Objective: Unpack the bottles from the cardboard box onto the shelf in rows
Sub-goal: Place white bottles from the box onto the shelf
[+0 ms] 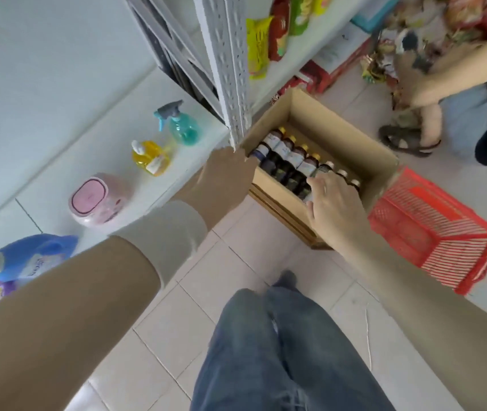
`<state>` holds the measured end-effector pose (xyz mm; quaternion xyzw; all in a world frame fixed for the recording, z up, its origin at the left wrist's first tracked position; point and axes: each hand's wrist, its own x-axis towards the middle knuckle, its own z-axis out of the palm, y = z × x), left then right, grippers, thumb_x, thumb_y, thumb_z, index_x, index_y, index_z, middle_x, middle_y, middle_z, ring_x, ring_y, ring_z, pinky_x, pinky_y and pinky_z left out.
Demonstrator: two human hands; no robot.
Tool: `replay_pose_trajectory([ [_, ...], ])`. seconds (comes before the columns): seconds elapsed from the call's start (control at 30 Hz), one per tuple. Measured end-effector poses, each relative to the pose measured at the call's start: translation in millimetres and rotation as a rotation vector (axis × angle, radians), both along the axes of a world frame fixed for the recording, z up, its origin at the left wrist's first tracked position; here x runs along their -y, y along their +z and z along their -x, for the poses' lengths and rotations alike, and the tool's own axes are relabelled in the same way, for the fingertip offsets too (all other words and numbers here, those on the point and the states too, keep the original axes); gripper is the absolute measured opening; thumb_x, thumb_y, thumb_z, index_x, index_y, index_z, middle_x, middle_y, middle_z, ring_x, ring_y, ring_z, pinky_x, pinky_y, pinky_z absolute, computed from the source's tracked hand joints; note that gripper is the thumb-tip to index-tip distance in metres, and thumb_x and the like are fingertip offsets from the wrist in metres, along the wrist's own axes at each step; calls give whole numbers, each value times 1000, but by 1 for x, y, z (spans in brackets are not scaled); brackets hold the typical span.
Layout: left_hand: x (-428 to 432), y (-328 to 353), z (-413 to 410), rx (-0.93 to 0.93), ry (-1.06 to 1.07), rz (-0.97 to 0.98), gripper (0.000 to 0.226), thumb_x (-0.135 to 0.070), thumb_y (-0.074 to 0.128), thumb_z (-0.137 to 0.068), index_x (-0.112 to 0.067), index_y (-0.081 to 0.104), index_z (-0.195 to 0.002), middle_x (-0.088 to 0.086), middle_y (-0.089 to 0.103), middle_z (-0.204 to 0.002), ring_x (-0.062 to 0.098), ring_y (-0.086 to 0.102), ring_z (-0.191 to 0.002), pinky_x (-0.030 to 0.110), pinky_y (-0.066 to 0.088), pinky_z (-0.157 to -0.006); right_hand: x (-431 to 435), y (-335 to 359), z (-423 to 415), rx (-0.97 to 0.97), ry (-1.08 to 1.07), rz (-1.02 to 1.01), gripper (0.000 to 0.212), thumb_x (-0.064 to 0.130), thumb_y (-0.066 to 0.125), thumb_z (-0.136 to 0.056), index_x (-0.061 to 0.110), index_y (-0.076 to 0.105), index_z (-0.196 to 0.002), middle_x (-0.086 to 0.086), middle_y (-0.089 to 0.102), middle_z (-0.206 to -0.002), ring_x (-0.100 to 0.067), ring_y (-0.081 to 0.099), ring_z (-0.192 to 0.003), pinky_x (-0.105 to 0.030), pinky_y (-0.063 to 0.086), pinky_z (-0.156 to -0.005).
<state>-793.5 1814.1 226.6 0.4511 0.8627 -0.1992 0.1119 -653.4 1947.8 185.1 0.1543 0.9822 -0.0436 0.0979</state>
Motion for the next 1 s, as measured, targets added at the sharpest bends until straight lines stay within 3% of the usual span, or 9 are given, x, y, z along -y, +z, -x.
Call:
replay_pose_trajectory([
  [0.13,-49,-38,-1,78,-76,7,36,-24,48,-94,-14,45,-129,9,52,-128,28,52,-117,39,44,-89,-27,-38,-21,80,-101,16,32,6,71,-67,-1,63,-96,-21,65,-90,-38,63,-82,-39,52,-60],
  [0.37,-129,-103,16,236,-222,55,26,-15,42,-95,-10,48,-119,11,52,-120,29,50,-111,36,41,-88,-62,-90,-23,195,-337,112,39,5,81,-52,2,66,-89,-16,67,-86,-37,67,-84,-38,54,-59],
  [0.5,-175,-148,28,398,-284,119,26,-21,45,-95,-12,49,-119,11,54,-119,28,51,-110,36,43,-86,-82,-113,-5,220,-521,210,41,4,83,-52,2,65,-88,-14,67,-84,-35,66,-80,-39,56,-59],
  [0.57,-191,-172,30,518,-216,142,31,-25,45,-96,-13,48,-124,10,53,-122,28,51,-112,37,44,-86,-89,-124,6,226,-639,289,38,6,80,-63,0,64,-96,-17,66,-91,-36,65,-84,-40,56,-66],
  [0.63,-205,-198,30,656,-76,163,38,-30,46,-95,-13,44,-129,10,51,-126,28,51,-114,39,46,-86,-98,-141,18,241,-810,394,33,11,62,-85,3,54,-116,-16,59,-111,-32,58,-101,-39,52,-81],
  [0.7,-214,-223,25,766,53,204,46,-35,48,-94,-11,41,-133,11,48,-131,29,51,-116,40,48,-88,-104,-163,24,308,-989,455,31,17,47,-94,9,44,-125,-10,51,-121,-26,52,-110,-35,47,-88],
  [0.83,-230,-265,11,832,176,252,60,-46,50,-92,-7,37,-135,13,43,-136,29,52,-117,37,46,-89,-104,-211,28,413,-1235,614,42,27,47,-95,6,38,-130,-12,49,-128,-26,53,-115,-32,46,-91],
  [1.0,-239,-298,6,847,281,203,65,-51,64,-80,-4,49,-122,14,53,-121,28,56,-106,32,45,-81,-92,-238,26,376,-1402,737,72,37,59,-88,3,23,-140,-15,42,-134,-30,51,-120,-36,44,-95],
])
